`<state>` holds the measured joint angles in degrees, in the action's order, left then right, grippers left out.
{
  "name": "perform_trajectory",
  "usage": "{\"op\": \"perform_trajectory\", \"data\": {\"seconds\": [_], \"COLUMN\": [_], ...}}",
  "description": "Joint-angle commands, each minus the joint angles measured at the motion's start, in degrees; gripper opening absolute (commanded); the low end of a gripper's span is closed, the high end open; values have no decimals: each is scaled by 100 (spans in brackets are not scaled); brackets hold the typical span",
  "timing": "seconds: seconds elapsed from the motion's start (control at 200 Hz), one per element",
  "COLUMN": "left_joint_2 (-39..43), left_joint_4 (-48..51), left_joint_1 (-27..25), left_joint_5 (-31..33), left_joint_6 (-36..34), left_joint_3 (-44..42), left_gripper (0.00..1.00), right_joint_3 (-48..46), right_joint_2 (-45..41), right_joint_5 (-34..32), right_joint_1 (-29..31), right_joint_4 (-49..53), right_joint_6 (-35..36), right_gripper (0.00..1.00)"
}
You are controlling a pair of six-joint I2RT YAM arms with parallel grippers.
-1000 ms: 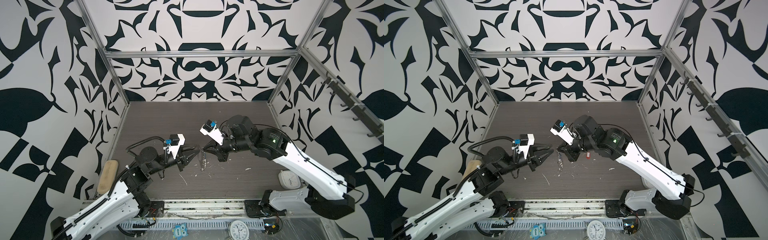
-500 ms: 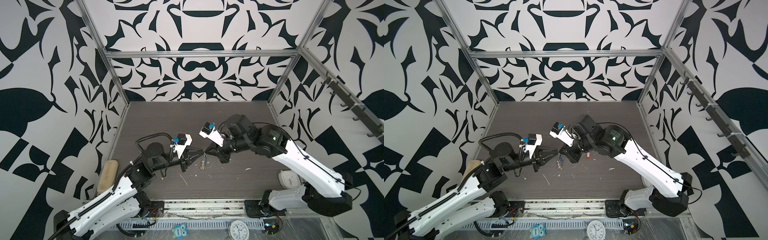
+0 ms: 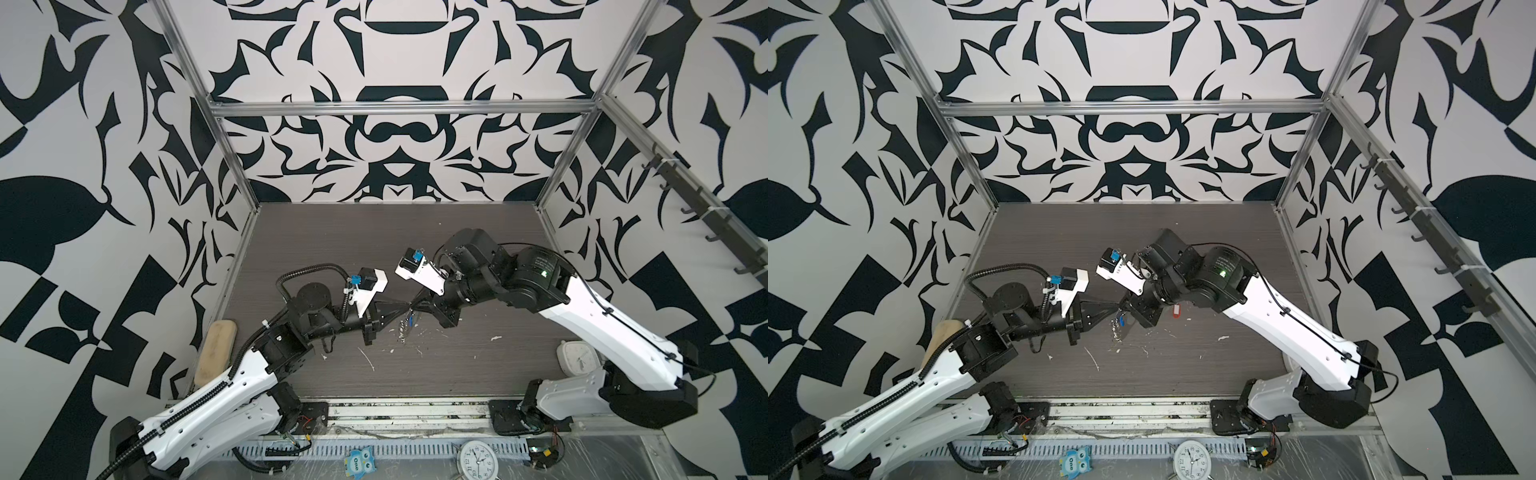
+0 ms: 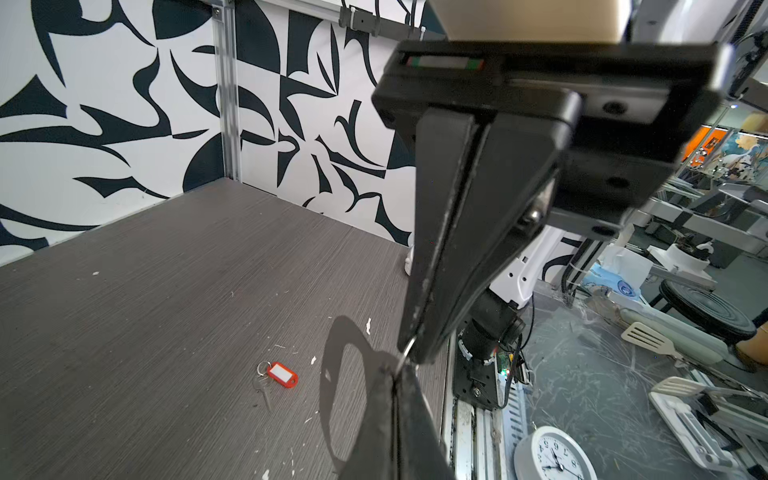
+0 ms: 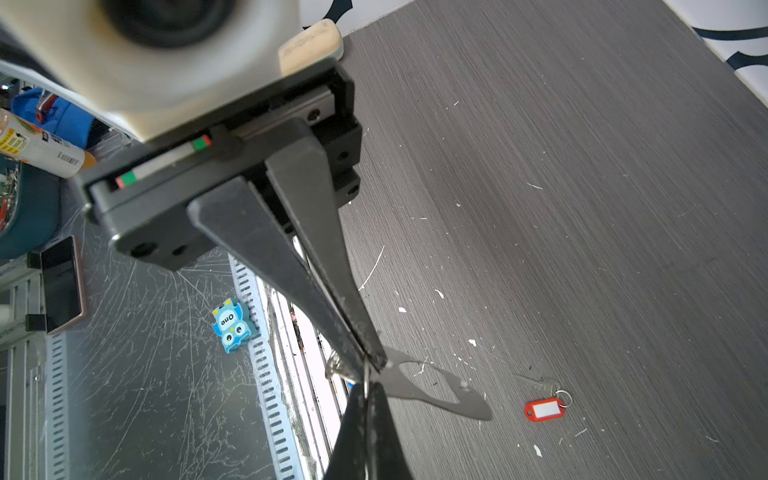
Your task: Remove the keys from the keyring
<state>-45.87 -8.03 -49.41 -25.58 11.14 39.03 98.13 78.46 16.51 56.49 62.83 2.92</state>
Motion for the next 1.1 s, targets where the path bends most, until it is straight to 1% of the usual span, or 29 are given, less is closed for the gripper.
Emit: {"op": "perform_trajectory", "data": {"seconds": [0.0, 0.045, 0.13, 0.185, 0.295, 0.495, 0.65, 0.74, 0.75, 0.775, 0.81, 0.835, 0.875, 0.945, 1.0, 1.1], "left_joint_2": [34, 26, 25, 12, -18, -29, 30, 84, 86, 103, 135, 167, 223, 312, 349, 340], "left_joint_4": [-307, -303, -300, -313, -335, -431, -707, -1103, -1165, -1329, -1550, -1700, -1880, -2126, -2274, -2513], "left_joint_1": [-12, -8, -15, -12, -12, -14, -16, -16, -16, -16, -29, -41, -74, -117, -145, -174], "left_joint_5": [-232, -219, -218, -256, -359, -465, -411, -296, -269, -198, -92, -7, 188, 461, 612, 757], "left_joint_6": [-2, 0, 1, 0, 11, 51, 179, 376, 404, 483, 565, 605, 642, 668, 684, 736], "left_joint_3": [162, 163, 150, 153, 160, 145, 38, -122, -136, -200, -300, -377, -474, -616, -680, -738], "left_gripper": [6, 7, 15, 15, 13, 0, 0, 0, 0, 0, 0, 0, 0, 0, 0, 0], "right_joint_3": [257, 309, 379, 410, 444, 506, 524, 438, 430, 368, 272, 182, 12, -440, -951, -2024], "right_joint_2": [55, 94, 156, 191, 239, 327, 336, 274, 264, 217, 151, 82, -49, -405, -792, -1547], "right_joint_5": [118, 153, 244, 260, 330, 344, 337, 259, 248, 235, 182, 161, 151, -66, -282, -809], "right_joint_1": [44, 38, 38, 38, 38, 29, 29, 29, 29, 35, 29, 29, 29, 29, 31, 39], "right_joint_4": [-95, -33, 69, 115, 179, 235, 118, -108, -145, -248, -433, -589, -862, -1533, -2300, -3654], "right_joint_6": [90, 138, 217, 272, 339, 388, 339, 243, 226, 191, 111, 49, -41, -256, -447, -731], "right_gripper": [0, 0, 0, 0, 0, 0, 0, 0, 1, 7, 19, 25, 31, 37, 40, 41]}}
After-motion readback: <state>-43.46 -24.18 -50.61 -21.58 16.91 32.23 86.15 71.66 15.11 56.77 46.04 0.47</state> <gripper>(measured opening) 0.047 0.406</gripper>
